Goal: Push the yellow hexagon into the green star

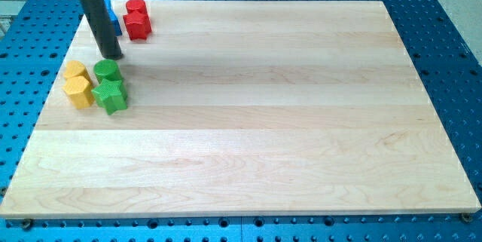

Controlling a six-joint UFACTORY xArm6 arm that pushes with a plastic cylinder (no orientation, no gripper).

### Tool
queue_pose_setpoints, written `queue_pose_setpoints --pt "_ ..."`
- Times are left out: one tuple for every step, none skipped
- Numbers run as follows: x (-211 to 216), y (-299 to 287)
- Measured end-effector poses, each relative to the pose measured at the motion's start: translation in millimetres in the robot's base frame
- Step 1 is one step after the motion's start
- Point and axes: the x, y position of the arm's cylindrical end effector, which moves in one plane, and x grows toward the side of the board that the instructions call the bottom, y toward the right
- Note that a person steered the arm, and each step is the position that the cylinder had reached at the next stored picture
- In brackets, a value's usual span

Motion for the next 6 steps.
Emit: queue_pose_setpoints --pt "0 0" --pt "3 -8" --pt "2 -37" --pt "9 -71" --pt "57 -83" --pt "86 -81"
